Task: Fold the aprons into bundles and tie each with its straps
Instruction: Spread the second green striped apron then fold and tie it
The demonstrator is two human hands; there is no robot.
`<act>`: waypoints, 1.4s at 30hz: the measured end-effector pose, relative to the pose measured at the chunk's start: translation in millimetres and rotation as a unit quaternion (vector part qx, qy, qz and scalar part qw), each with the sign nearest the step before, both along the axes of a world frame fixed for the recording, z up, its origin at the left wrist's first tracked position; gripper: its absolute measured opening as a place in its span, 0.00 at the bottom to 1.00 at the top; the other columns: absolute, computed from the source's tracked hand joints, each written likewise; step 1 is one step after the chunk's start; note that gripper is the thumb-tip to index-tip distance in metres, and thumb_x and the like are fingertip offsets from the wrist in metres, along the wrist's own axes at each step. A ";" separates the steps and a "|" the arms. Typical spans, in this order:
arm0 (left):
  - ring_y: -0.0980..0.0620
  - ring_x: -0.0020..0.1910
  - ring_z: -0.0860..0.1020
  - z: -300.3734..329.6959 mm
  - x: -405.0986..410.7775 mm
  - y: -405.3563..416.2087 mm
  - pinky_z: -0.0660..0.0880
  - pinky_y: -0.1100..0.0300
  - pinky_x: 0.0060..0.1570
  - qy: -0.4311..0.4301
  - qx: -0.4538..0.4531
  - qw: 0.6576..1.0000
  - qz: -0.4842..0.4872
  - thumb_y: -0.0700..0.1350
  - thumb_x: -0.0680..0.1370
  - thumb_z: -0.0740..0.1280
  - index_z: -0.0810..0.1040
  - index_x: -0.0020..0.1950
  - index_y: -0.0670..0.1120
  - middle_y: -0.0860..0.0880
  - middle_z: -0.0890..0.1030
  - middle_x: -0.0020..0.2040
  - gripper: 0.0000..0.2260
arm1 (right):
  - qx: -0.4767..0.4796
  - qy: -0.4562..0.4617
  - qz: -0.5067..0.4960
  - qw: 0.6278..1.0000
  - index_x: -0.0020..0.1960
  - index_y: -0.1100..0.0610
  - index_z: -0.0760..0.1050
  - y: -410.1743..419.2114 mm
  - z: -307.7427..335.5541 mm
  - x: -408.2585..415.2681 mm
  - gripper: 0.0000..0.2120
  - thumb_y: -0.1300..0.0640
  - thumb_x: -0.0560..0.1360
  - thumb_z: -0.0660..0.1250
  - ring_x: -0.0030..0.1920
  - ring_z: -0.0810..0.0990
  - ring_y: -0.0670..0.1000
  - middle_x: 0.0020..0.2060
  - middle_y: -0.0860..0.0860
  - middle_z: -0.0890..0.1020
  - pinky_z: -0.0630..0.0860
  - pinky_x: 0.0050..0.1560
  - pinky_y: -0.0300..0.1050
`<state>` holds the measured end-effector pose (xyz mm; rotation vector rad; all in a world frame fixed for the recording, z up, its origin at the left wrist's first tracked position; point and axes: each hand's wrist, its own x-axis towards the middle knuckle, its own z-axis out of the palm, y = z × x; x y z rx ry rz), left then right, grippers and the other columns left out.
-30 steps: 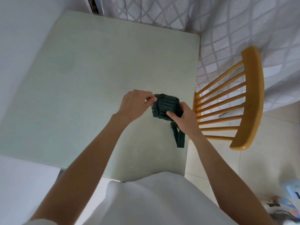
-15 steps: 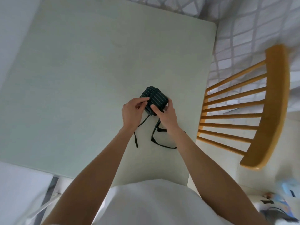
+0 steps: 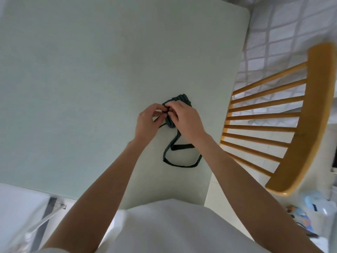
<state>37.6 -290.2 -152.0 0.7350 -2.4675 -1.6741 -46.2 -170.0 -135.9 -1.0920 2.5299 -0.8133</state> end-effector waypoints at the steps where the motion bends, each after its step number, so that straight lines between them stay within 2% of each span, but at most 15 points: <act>1: 0.59 0.43 0.80 -1.6 6.2 -4.2 0.75 0.68 0.46 -0.015 -0.012 1.000 0.004 0.38 0.75 0.69 0.78 0.50 0.44 0.53 0.81 0.47 0.05 | 0.027 0.015 0.013 0.999 0.53 0.60 0.78 -3.0 -2.2 0.4 0.08 0.64 0.74 0.66 0.43 0.79 0.53 0.44 0.54 0.80 0.74 0.38 0.43; 4: 0.54 0.43 0.79 -9.8 27.6 -17.1 0.75 0.61 0.48 -0.018 -0.124 0.992 0.009 0.39 0.75 0.68 0.79 0.47 0.46 0.53 0.81 0.46 0.03 | 0.105 0.092 0.075 0.987 0.36 0.60 0.78 -12.4 -5.4 0.4 0.08 0.69 0.63 0.75 0.32 0.75 0.52 0.33 0.53 0.77 0.70 0.26 0.40; 6: 0.52 0.46 0.76 -17.8 37.4 -21.1 0.70 0.58 0.50 0.013 -0.299 0.954 -0.005 0.39 0.74 0.66 0.80 0.45 0.47 0.52 0.81 0.46 0.05 | 0.155 0.115 0.110 0.975 0.29 0.59 0.76 -18.2 -1.8 -1.5 0.13 0.71 0.56 0.78 0.28 0.72 0.51 0.29 0.52 0.74 0.64 0.24 0.36; 8: 0.50 0.46 0.74 -23.2 43.5 -17.5 0.66 0.58 0.47 0.034 -0.383 0.922 -0.037 0.41 0.73 0.67 0.81 0.45 0.49 0.52 0.81 0.46 0.04 | 0.179 0.121 0.148 0.965 0.27 0.60 0.74 -23.1 2.4 -0.3 0.15 0.73 0.52 0.78 0.26 0.72 0.52 0.28 0.54 0.73 0.60 0.23 0.36; 13: 0.46 0.39 0.76 -37.8 42.8 -3.8 0.70 0.55 0.40 -0.059 -0.393 0.912 -0.104 0.48 0.71 0.72 0.80 0.45 0.47 0.50 0.80 0.40 0.06 | 0.193 0.100 0.220 0.951 0.27 0.62 0.70 -29.2 5.6 10.4 0.19 0.78 0.48 0.75 0.26 0.73 0.56 0.27 0.59 0.73 0.58 0.25 0.35; 16: 0.47 0.35 0.75 -39.8 42.7 -7.0 0.68 0.56 0.37 -0.070 -0.415 0.901 -0.107 0.46 0.75 0.64 0.77 0.41 0.46 0.50 0.78 0.34 0.06 | 0.212 0.104 0.219 0.947 0.27 0.62 0.71 -28.8 0.5 11.3 0.20 0.77 0.47 0.77 0.26 0.74 0.55 0.26 0.58 0.73 0.58 0.26 0.35; 20: 0.46 0.36 0.75 -29.5 33.0 -20.5 0.69 0.55 0.38 -0.063 -0.397 0.913 -0.068 0.48 0.78 0.56 0.78 0.43 0.45 0.49 0.79 0.36 0.13 | 0.230 0.130 0.173 0.949 0.32 0.63 0.73 -32.0 -6.0 8.1 0.18 0.76 0.50 0.76 0.25 0.74 0.54 0.26 0.57 0.74 0.57 0.23 0.35; 22: 0.46 0.40 0.76 -21.3 23.2 -22.4 0.68 0.54 0.42 -0.055 -0.374 0.923 -0.068 0.47 0.78 0.58 0.78 0.45 0.45 0.49 0.80 0.39 0.11 | 0.201 0.112 0.155 0.961 0.39 0.64 0.73 -32.6 -8.4 6.2 0.12 0.75 0.61 0.71 0.28 0.76 0.56 0.29 0.59 0.76 0.59 0.23 0.39; 25: 0.46 0.45 0.76 -9.8 17.7 -19.0 0.67 0.53 0.48 -0.053 -0.318 0.945 -0.059 0.46 0.79 0.61 0.78 0.48 0.45 0.49 0.81 0.43 0.08 | 0.202 0.049 0.139 0.968 0.53 0.64 0.71 -31.6 -11.6 0.0 0.06 0.66 0.77 0.58 0.43 0.76 0.57 0.43 0.59 0.79 0.67 0.34 0.48; 27: 0.48 0.47 0.76 -6.6 21.1 -15.7 0.66 0.54 0.51 -0.063 -0.281 0.957 -0.038 0.47 0.79 0.61 0.78 0.49 0.46 0.51 0.82 0.44 0.08 | 0.178 -0.006 0.135 0.975 0.53 0.63 0.73 -29.3 -10.6 -1.9 0.08 0.61 0.78 0.59 0.47 0.74 0.56 0.44 0.57 0.79 0.68 0.39 0.48; 29: 0.49 0.46 0.76 -5.8 23.7 -11.3 0.66 0.57 0.50 -0.057 -0.248 0.967 -0.020 0.47 0.79 0.61 0.78 0.49 0.46 0.51 0.82 0.44 0.08 | 0.150 -0.046 0.123 0.980 0.46 0.62 0.76 -25.1 -10.4 0.3 0.09 0.58 0.78 0.61 0.44 0.73 0.56 0.39 0.57 0.79 0.66 0.40 0.47; 32: 0.53 0.45 0.77 -3.9 24.0 -8.9 0.71 0.63 0.45 -0.055 -0.102 0.992 0.048 0.41 0.80 0.58 0.78 0.51 0.45 0.51 0.80 0.47 0.09 | 0.120 -0.107 0.111 0.981 0.50 0.60 0.81 -19.1 -12.7 1.0 0.11 0.56 0.78 0.62 0.41 0.72 0.54 0.37 0.57 0.80 0.69 0.44 0.50; 35: 0.60 0.44 0.78 -4.6 22.5 -10.1 0.73 0.71 0.45 -0.065 0.013 0.997 0.028 0.35 0.78 0.60 0.79 0.52 0.45 0.52 0.81 0.47 0.11 | 0.101 -0.131 0.112 0.980 0.51 0.57 0.83 -15.4 -7.6 -2.4 0.08 0.60 0.76 0.66 0.42 0.71 0.52 0.39 0.55 0.81 0.69 0.49 0.48; 38: 0.63 0.43 0.78 -6.2 18.2 -3.1 0.72 0.75 0.42 -0.072 0.046 0.996 -0.008 0.37 0.77 0.64 0.79 0.52 0.45 0.53 0.81 0.47 0.08 | 0.089 -0.130 0.095 0.983 0.46 0.58 0.81 -13.7 0.1 -1.6 0.08 0.67 0.72 0.65 0.42 0.70 0.49 0.40 0.53 0.80 0.69 0.48 0.46; 42: 0.61 0.43 0.77 -10.7 11.6 0.3 0.71 0.75 0.41 -0.057 0.020 0.998 -0.001 0.39 0.75 0.67 0.79 0.50 0.43 0.53 0.80 0.45 0.05 | 0.052 -0.069 0.061 0.994 0.48 0.61 0.75 -9.7 4.5 4.5 0.10 0.70 0.70 0.63 0.43 0.74 0.52 0.42 0.53 0.81 0.71 0.43 0.45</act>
